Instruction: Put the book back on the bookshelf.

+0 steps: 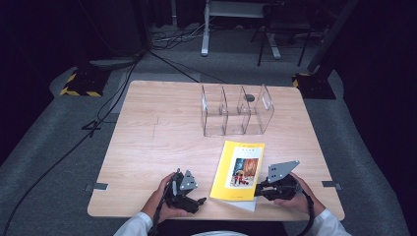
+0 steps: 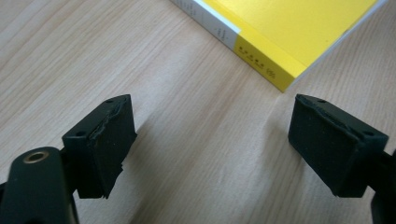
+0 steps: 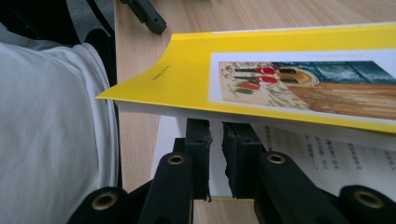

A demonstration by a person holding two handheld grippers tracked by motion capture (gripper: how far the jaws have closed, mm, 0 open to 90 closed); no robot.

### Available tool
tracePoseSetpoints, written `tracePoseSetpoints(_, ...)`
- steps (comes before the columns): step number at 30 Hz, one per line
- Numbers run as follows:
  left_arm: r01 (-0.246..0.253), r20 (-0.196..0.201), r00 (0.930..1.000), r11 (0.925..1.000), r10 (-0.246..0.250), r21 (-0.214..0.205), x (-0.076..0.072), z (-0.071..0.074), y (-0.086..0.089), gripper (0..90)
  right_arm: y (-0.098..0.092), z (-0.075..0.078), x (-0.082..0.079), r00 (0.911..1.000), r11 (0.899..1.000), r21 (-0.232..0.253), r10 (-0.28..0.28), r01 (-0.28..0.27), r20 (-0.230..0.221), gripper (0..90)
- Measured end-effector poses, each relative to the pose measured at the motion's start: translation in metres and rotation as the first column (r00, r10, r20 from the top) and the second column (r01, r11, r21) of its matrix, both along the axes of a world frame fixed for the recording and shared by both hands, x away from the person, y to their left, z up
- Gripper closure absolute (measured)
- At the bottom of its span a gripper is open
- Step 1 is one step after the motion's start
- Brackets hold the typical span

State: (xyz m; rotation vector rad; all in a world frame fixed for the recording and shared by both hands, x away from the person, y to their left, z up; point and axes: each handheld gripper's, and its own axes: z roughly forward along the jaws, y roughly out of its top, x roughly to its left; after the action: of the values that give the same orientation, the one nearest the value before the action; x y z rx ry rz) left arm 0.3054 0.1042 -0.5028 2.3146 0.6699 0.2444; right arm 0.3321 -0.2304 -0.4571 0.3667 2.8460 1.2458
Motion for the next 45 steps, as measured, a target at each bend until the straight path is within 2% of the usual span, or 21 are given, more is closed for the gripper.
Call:
tracePoseSetpoints(3,0.020,0.001,0.9998,0.9998,-0.020,0.006,-0.002,0.003,-0.005,17.1,0.003,0.003,-0.001,0.9999,0.999,0.052,0.004,-0.003,-0.012,80.6)
tracePoseSetpoints(6,0.034,0.003,0.9994,0.9993,-0.034,-0.018,-0.005,0.007,-0.010,17.5,0.006,0.003,-0.002,1.0000,0.998,0.061,0.001,-0.001,-0.008,80.6)
tracePoseSetpoints(9,0.070,0.018,0.9975,0.9946,-0.069,-0.076,-0.010,0.015,-0.022,17.7,0.009,0.005,-0.003,0.9999,0.997,0.081,-0.014,0.013,0.006,80.6)
tracePoseSetpoints(12,0.108,0.050,0.9934,0.9893,-0.103,-0.098,-0.015,0.022,-0.038,18.1,0.011,0.008,-0.003,0.9996,0.994,0.110,-0.025,0.024,0.013,80.7)
tracePoseSetpoints(14,0.127,0.075,0.9899,0.9875,-0.120,-0.093,-0.019,0.023,-0.050,19.4,0.013,0.009,-0.003,0.9991,0.993,0.116,-0.034,0.031,0.024,80.8)
tracePoseSetpoints(16,0.127,0.102,0.9875,0.9901,-0.120,-0.061,-0.021,0.023,-0.061,20.3,0.015,0.010,-0.003,0.9988,0.991,0.126,-0.041,0.037,0.026,81.1)
tracePoseSetpoints(17,0.136,0.114,0.9851,0.9891,-0.129,-0.057,-0.022,0.022,-0.065,20.6,0.015,0.011,-0.003,0.9987,0.990,0.132,-0.044,0.040,0.026,81.2)
tracePoseSetpoints(19,0.132,0.127,0.9842,0.9896,-0.124,-0.058,-0.023,0.022,-0.071,21.9,0.016,0.011,-0.003,0.9984,0.989,0.138,-0.047,0.043,0.030,81.3)
tracePoseSetpoints(22,0.117,0.141,0.9846,0.9889,-0.103,-0.092,-0.023,0.020,-0.077,24.9,0.017,0.011,-0.003,0.9983,0.988,0.144,-0.051,0.046,0.029,81.4)
tracePoseSetpoints(25,0.093,0.174,0.9819,0.9913,-0.076,-0.093,-0.023,0.021,-0.079,36.7,0.017,0.012,-0.002,0.9981,0.988,0.148,-0.055,0.050,0.028,81.4)
tracePoseSetpoints(27,0.087,0.173,0.9827,0.9899,-0.066,-0.113,-0.021,0.023,-0.076,45.8,0.017,0.011,-0.002,0.9980,0.987,0.152,-0.058,0.053,0.026,81.4)
tracePoseSetpoints(28,0.082,0.182,0.9813,0.9911,-0.061,-0.106,-0.021,0.023,-0.075,52.4,0.017,0.011,-0.002,0.9979,0.987,0.152,-0.059,0.055,0.026,81.4)
tracePoseSetpoints(30,0.083,0.178,0.9820,0.9895,-0.061,-0.118,-0.019,0.025,-0.070,62.3,0.018,0.011,-0.002,0.9979,0.986,0.155,-0.059,0.054,0.027,81.4)
tracePoseSetpoints(33,0.097,0.203,0.9765,0.9894,-0.073,-0.108,-0.020,0.027,-0.067,73.3,0.017,0.012,-0.001,0.9979,0.982,0.178,-0.060,0.055,0.023,81.3)
tracePoseSetpoints(35,0.109,0.234,0.9679,0.9922,-0.093,-0.060,-0.021,0.028,-0.067,77.0,0.017,0.013,-0.001,0.9984,0.981,0.186,-0.054,0.049,0.020,80.9)
tracePoseSetpoints(37,0.114,0.232,0.9675,0.9925,-0.100,-0.046,-0.019,0.029,-0.063,79.9,0.018,0.013,-0.002,0.9984,0.983,0.179,-0.050,0.044,0.027,78.8)
tracePoseSetpoints(39,0.110,0.227,0.9687,0.9935,-0.100,-0.030,-0.017,0.029,-0.058,81.6,0.016,0.015,-0.005,0.9987,0.980,0.201,-0.025,0.015,0.045,73.3)
tracePoseSetpoints(40,0.116,0.230,0.9671,0.9930,-0.108,-0.020,-0.015,0.030,-0.054,82.0,0.014,0.018,-0.007,0.9981,0.978,0.210,-0.013,0.000,0.060,71.0)
tracePoseSetpoints(41,0.116,0.230,0.9671,0.9930,-0.108,-0.020,-0.015,0.030,-0.054,82.3,0.014,0.018,-0.007,0.9981,0.978,0.210,-0.013,0.000,0.060,71.0)
tracePoseSetpoints(43,0.122,0.215,0.9698,0.9923,-0.115,-0.020,-0.012,0.031,-0.046,82.5,0.009,0.029,-0.012,0.9928,0.966,0.256,0.008,-0.039,0.120,62.9)
tracePoseSetpoints(45,0.132,0.204,0.9709,0.9910,-0.125,-0.021,-0.010,0.032,-0.039,82.5,0.007,0.037,-0.014,0.9860,0.962,0.271,-0.005,-0.041,0.167,55.2)
